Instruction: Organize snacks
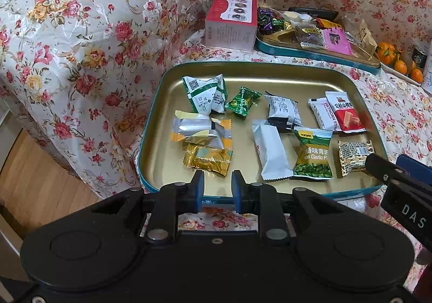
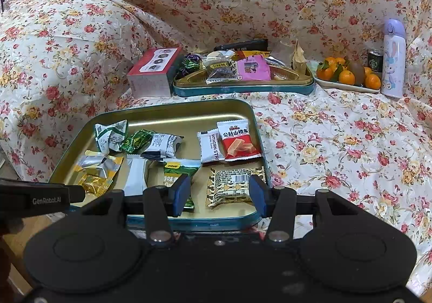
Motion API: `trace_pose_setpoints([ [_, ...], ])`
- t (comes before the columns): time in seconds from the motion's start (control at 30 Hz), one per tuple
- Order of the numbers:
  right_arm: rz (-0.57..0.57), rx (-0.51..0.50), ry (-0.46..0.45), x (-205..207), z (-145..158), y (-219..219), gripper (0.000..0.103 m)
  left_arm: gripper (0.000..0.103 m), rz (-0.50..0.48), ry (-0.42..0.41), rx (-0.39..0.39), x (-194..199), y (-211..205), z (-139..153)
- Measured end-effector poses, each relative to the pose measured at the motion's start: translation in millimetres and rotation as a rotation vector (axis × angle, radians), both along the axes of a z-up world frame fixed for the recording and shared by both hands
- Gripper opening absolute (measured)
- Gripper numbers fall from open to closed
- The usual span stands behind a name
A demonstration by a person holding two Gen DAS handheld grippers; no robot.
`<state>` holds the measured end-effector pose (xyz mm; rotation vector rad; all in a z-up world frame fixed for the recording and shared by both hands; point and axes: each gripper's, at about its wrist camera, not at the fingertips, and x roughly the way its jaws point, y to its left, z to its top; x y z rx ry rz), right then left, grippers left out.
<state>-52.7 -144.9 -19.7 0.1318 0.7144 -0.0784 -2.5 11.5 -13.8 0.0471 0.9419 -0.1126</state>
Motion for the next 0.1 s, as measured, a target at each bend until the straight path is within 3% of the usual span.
trace_pose_setpoints([
  [0.1, -0.001, 0.003, 0.002, -0.5, -0.5, 0.3, 0.051, 0.031, -0.001, -0.001, 0.000, 0.2, 0.2, 0.1],
])
